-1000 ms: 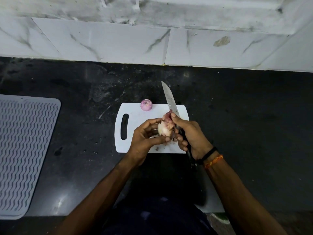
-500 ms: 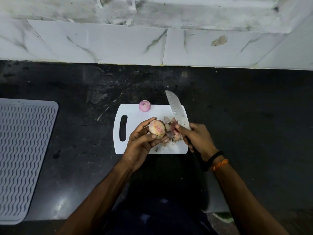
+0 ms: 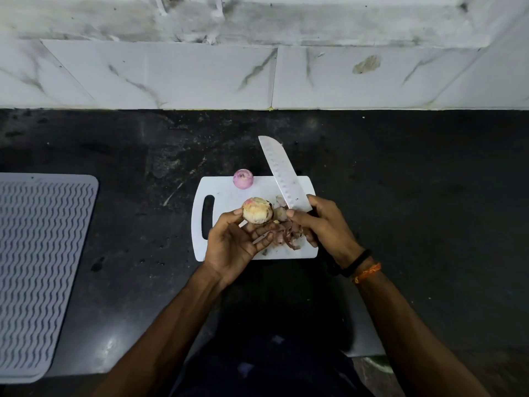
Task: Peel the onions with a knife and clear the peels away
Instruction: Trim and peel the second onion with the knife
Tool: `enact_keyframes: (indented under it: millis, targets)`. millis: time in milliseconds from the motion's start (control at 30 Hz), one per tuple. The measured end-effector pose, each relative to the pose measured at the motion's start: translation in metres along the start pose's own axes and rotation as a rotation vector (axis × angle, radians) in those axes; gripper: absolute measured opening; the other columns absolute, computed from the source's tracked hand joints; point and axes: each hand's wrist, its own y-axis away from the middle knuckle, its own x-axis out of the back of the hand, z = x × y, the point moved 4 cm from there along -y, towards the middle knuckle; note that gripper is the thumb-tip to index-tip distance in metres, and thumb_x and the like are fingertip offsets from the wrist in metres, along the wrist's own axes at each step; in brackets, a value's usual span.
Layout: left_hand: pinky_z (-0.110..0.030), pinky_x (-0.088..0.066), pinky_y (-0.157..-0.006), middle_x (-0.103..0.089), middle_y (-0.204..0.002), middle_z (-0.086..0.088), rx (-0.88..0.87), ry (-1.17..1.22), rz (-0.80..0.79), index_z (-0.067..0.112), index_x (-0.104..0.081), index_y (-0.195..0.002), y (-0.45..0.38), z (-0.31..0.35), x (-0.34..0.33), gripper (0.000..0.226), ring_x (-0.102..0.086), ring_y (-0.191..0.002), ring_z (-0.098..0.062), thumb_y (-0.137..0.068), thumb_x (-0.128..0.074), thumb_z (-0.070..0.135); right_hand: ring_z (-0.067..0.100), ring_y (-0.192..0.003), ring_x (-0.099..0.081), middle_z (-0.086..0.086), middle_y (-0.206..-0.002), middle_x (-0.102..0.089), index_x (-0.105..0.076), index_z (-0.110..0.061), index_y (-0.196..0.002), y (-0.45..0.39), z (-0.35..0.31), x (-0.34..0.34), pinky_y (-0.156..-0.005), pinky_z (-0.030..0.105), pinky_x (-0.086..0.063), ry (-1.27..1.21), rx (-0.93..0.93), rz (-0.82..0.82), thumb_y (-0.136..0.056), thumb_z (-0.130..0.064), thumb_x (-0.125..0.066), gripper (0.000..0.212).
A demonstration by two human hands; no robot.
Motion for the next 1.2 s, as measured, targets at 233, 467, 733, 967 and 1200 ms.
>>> enact_keyframes:
  millis: [233,467,733,967,1200]
  targets:
    - [-0.036,-0.058,-0.082,-0.069,-0.112,-0.023,0.018,-0.050,-0.007,0.001,-0.063,-0.122,0.002,0.000,-0.004,0.044,-0.068,-0.101,-0.031,-0.088,-0.053,0.028,0.005,-0.084,-0.071,-0.007,-0.091,-0.075,-0.071,-0.016,-0.099,0.000,-0.007,-0.007,-0.073,0.036,-0.061,0.237,0.107,0.037,-0.082,-0.058,-0.071,0.045]
    - [-0.037,-0.057,-0.090,-0.067,-0.117,-0.021,-0.009,0.078,-0.032,-0.002,-0.063,-0.116,0.000,-0.001,-0.004,0.036,-0.068,-0.103,-0.029,-0.086,-0.057,0.017,0.008,-0.060,-0.063,-0.001,-0.065,-0.068,-0.064,-0.008,-0.075,-0.003,-0.004,-0.005,-0.056,0.029,-0.050,0.350,0.128,0.112,-0.098,-0.034,-0.061,0.034]
    - [-0.040,-0.058,-0.091,-0.065,-0.127,-0.022,-0.063,0.130,-0.064,0.002,-0.069,-0.117,-0.005,0.000,-0.001,0.065,-0.067,-0.113,-0.033,-0.059,-0.095,0.019,0.012,-0.067,-0.067,-0.001,-0.075,-0.072,-0.071,-0.015,-0.092,-0.002,-0.001,0.006,-0.062,0.036,-0.056,0.333,0.061,0.237,-0.097,-0.035,-0.063,0.022]
    - [-0.039,-0.058,-0.091,-0.070,-0.119,-0.018,-0.103,0.040,-0.110,0.006,-0.075,-0.111,-0.004,0.004,-0.001,0.060,-0.069,-0.108,-0.029,-0.059,-0.096,0.026,0.009,-0.067,-0.067,-0.003,-0.074,-0.070,-0.067,-0.023,-0.085,-0.001,0.001,0.008,-0.057,0.031,-0.055,0.417,0.062,0.095,-0.093,-0.043,-0.067,0.022]
    - [-0.042,-0.057,-0.092,-0.057,-0.133,-0.033,-0.031,0.139,-0.080,0.002,-0.064,-0.128,-0.006,0.000,0.002,0.047,-0.065,-0.115,-0.037,-0.093,-0.060,0.034,0.005,-0.049,-0.053,0.001,-0.058,-0.062,-0.062,-0.009,-0.073,0.000,-0.008,-0.001,-0.055,0.040,-0.053,0.328,0.138,0.056,-0.096,-0.053,-0.053,0.051]
